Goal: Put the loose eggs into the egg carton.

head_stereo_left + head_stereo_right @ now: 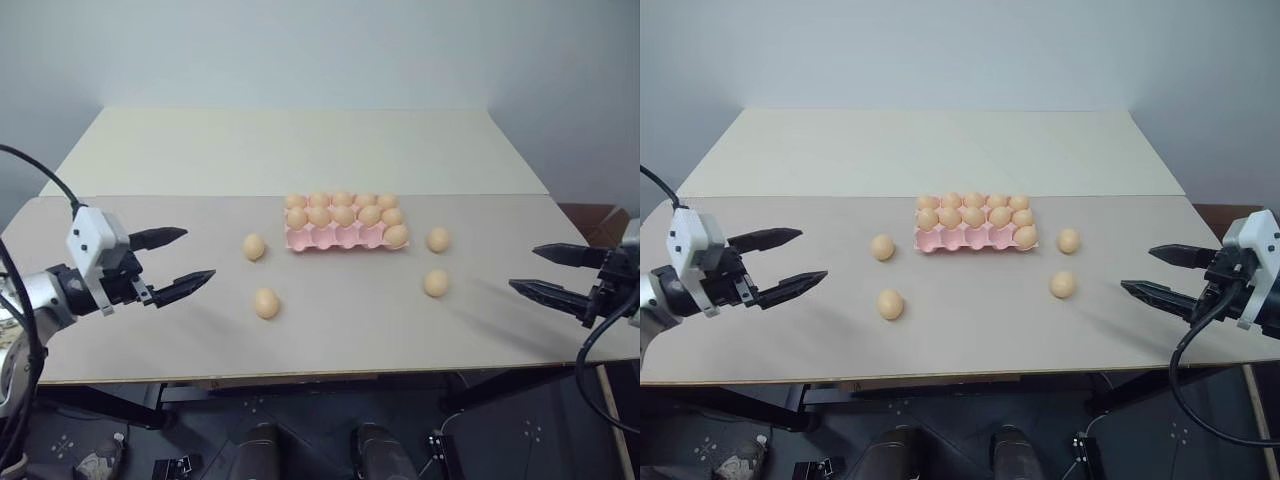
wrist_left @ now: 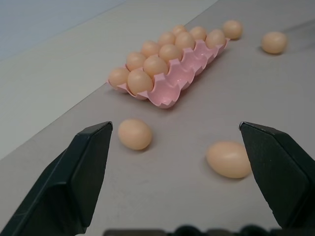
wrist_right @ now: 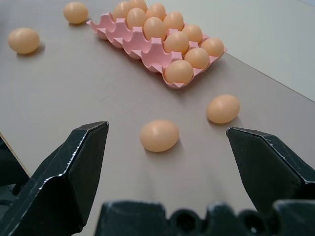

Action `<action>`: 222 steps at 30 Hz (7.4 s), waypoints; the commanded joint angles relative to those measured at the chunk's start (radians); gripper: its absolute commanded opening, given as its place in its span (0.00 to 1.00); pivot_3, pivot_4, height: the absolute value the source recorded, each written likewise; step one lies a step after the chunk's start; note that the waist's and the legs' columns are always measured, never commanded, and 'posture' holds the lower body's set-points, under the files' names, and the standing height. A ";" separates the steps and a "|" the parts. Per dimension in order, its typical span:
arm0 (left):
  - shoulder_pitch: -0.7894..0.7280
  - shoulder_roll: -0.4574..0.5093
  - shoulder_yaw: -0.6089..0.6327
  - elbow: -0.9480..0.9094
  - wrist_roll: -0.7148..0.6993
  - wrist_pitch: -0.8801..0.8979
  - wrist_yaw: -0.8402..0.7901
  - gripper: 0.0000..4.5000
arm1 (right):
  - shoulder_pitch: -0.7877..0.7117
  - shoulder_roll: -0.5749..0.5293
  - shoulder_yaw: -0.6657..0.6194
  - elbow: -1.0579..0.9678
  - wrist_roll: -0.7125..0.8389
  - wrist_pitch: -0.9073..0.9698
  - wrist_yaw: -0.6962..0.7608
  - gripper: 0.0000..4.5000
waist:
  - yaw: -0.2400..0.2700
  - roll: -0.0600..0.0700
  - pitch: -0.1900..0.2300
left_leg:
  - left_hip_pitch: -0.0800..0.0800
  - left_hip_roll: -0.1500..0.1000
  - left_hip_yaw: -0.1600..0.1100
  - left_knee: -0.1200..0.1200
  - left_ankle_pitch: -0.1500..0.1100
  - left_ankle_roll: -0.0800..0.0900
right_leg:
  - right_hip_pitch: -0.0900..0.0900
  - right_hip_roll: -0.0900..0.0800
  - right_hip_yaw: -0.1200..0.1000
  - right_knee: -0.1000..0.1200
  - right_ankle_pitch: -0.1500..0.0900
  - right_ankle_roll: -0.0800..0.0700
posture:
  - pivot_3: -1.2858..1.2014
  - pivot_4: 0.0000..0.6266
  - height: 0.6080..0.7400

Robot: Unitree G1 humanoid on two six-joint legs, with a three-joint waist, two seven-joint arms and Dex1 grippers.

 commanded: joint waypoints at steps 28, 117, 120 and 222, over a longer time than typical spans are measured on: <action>0.046 -0.014 0.026 -0.100 -0.034 -0.007 -0.018 1.00 | 0.171 0.164 -0.040 -0.364 0.096 0.076 -0.195 1.00 | 0.003 0.000 0.000 | 0.000 0.000 0.000 0.000 0.000 0.000 | 0.000 0.000 0.000 0.000 0.000 0.000 | 0.52 0.24 1.00; -0.125 -0.020 -0.157 -0.095 -0.024 0.036 -0.111 1.00 | -0.632 0.816 0.647 0.134 -0.520 0.178 -1.062 0.40 | -0.013 0.001 0.001 | -0.003 0.000 -0.002 0.000 0.000 0.000 | -0.004 0.001 -0.001 0.001 0.000 0.000 | 0.52 0.24 1.00; -0.114 -0.030 -0.165 -0.099 -0.022 0.036 -0.101 1.00 | -0.645 0.827 0.645 0.182 -0.530 0.151 -1.053 0.40 | -0.016 0.001 0.001 | -0.003 0.000 -0.002 -0.001 0.000 0.000 | -0.004 0.001 -0.001 0.002 0.000 0.000 | 0.52 0.24 1.00; -0.143 -0.019 -0.226 -0.072 0.141 0.057 -0.013 1.00 | -0.608 0.968 0.633 0.014 -0.501 0.218 -1.045 0.42 | -0.028 0.004 0.003 | -0.003 -0.001 -0.003 -0.004 0.000 0.000 | -0.005 0.000 -0.001 0.002 0.000 0.000 | 0.52 0.24 1.00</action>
